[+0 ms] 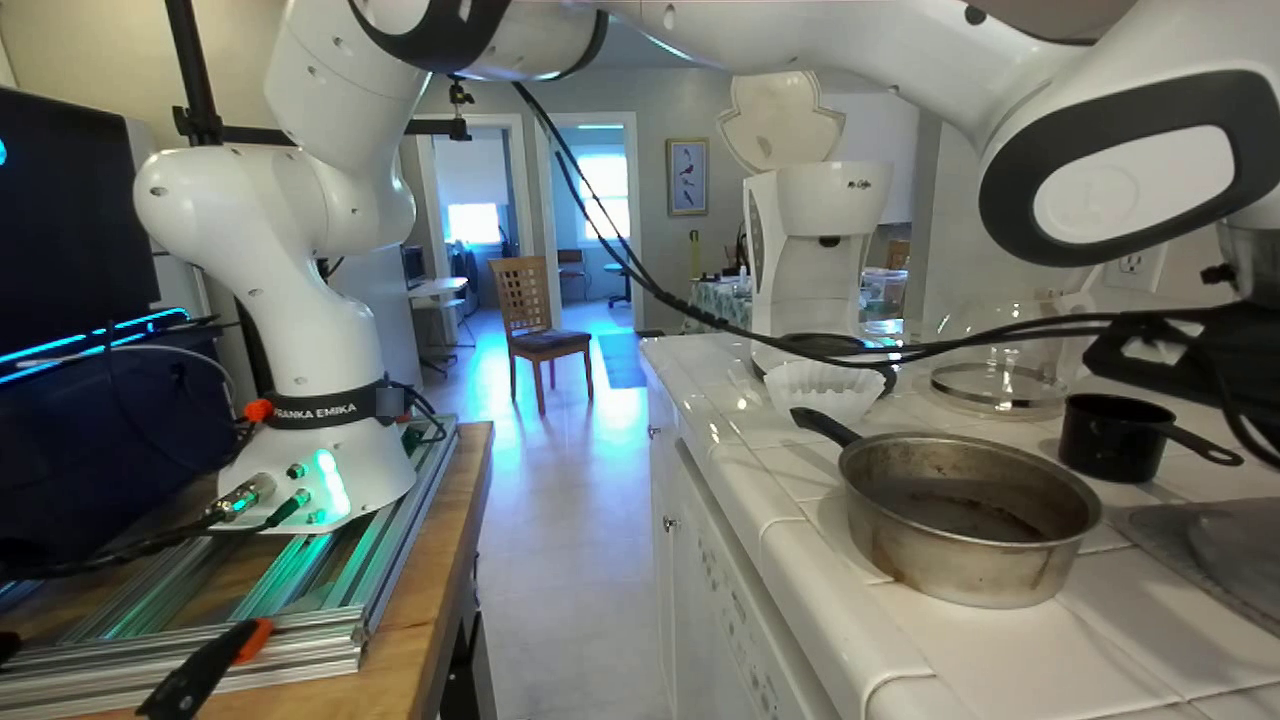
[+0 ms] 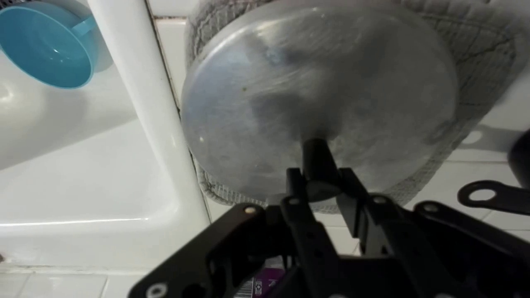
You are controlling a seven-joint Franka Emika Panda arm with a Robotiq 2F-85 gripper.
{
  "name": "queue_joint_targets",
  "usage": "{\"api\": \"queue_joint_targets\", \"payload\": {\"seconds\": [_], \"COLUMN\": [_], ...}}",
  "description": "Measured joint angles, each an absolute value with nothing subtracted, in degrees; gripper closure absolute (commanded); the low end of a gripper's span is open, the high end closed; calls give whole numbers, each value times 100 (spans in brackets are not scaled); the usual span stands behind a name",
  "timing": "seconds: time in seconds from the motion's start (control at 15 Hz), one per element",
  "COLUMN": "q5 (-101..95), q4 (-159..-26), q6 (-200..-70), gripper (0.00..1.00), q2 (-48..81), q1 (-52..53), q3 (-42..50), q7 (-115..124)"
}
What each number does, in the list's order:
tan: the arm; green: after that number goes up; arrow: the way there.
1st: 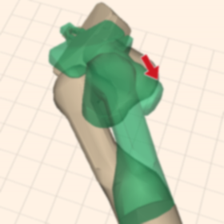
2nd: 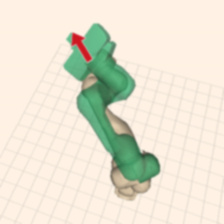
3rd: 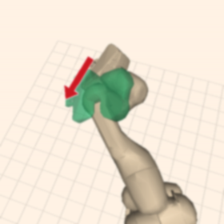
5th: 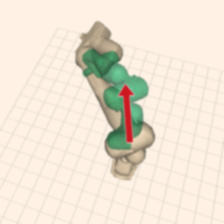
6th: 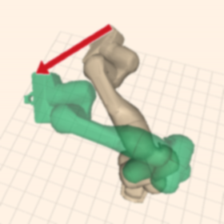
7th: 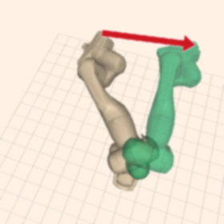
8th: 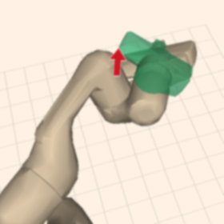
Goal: Put the silver lid on the pot
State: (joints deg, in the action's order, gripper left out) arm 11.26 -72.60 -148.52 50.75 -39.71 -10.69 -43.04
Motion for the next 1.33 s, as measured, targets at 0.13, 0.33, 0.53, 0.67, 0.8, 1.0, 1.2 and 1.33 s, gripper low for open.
{"api": "queue_joint_targets", "payload": {"seconds": [0.13, 0.33, 0.53, 0.67, 0.8, 1.0, 1.2, 1.33], "q5": [1126, 1126, 1123, 1121, 1119, 1119, 1119, 1119], "q4": [-7250, -7247, -7249, -7268, -7338, -7538, -7911, -8201], "q6": [-14874, -14978, -15100, -15179, -15275, -15329, -15331, -15343], "gripper": [94, 94, 94, 94, 94, 94, 94, 94], "q2": [5075, 5056, 4992, 4917, 4812, 4586, 4258, 4020], "q1": [-3970, -3964, -3947, -3921, -3887, -3842, -3833, -3834], "q3": [-1059, -1051, -1039, -1002, -945, -854, -800, -791], "q7": [-4282, -4246, -4191, -4128, -4050, -3917, -3792, -3726]}}
